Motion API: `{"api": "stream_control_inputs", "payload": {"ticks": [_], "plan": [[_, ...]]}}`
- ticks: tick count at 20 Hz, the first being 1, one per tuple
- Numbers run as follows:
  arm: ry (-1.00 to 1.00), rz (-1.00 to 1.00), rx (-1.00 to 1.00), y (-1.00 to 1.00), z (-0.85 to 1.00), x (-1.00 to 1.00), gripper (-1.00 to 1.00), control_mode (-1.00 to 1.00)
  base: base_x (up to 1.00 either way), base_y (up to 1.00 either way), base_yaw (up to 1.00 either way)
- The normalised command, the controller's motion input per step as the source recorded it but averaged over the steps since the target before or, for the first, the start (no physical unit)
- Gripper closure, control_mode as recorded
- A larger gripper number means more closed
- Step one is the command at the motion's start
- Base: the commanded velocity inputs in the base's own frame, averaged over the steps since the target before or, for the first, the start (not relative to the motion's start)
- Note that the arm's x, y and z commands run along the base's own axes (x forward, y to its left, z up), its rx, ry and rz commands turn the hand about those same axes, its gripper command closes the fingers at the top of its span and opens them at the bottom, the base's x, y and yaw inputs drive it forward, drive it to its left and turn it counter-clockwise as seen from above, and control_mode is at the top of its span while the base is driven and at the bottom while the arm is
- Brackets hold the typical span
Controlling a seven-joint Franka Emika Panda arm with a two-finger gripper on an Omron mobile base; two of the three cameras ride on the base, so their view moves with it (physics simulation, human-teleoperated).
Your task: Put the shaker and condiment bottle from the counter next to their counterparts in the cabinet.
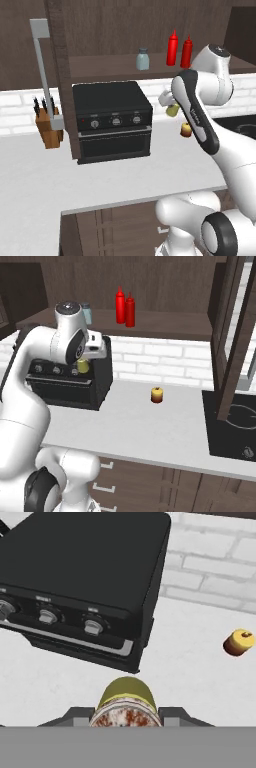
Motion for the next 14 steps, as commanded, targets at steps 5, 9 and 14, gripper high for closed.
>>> {"api": "stream_control_inputs", "payload": {"ticks": [5,9,14], "plan": [[0.0,0.06,-0.12,0.07,0.34,0.2,1.0,-1.0,0.0,0.0,0.0],[0.0,0.05,-0.11,0.03,0.32,0.24,1.0,-1.0,0.0,0.0,0.0],[0.0,0.07,-0.1,0.05,0.33,0.19,1.0,-1.0,0.0,0.0,0.0]]}}
